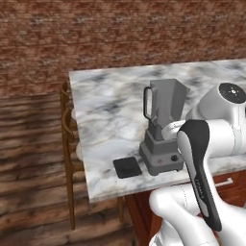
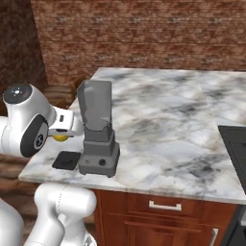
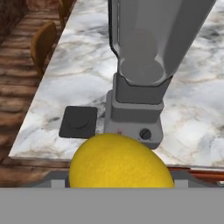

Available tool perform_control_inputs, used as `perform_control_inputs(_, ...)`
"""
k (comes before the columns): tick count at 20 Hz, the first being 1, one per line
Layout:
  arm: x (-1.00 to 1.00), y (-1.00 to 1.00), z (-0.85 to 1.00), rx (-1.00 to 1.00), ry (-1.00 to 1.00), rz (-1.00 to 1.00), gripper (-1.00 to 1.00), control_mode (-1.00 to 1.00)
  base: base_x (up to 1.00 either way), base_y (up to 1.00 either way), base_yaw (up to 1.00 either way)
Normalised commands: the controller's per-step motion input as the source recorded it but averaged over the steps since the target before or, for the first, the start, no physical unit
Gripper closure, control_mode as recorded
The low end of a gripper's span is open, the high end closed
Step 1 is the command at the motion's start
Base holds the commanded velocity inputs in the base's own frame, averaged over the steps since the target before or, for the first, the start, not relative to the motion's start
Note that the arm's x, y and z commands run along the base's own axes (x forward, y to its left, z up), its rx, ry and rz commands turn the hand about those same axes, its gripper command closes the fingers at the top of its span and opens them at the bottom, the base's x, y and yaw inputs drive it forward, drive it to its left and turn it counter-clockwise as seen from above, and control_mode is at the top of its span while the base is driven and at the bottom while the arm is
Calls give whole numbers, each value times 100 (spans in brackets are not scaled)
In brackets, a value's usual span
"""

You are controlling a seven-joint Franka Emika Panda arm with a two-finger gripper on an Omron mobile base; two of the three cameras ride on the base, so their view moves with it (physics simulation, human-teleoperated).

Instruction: Grab the lemon and onion from the fridge, place them in the blender, close the lid, and turn on the blender to create a marinade.

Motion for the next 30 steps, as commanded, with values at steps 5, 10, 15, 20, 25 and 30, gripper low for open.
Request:
perform_control_inputs(5,0,0,0,0,0,0,100,100,0,16,-17)
perform_control_inputs(10,0,0,0,0,0,0,100,100,-10,25,-11)
perform_control_inputs(15,0,0,0,0,0,0,100,100,-12,26,-9)
perform_control_inputs(20,0,0,0,0,0,0,100,100,-21,29,-8)
perform_control_inputs(25,0,0,0,0,0,0,100,100,-27,29,-8)
perform_control_inputs(30,0,0,0,0,0,0,100,100,-27,23,-7)
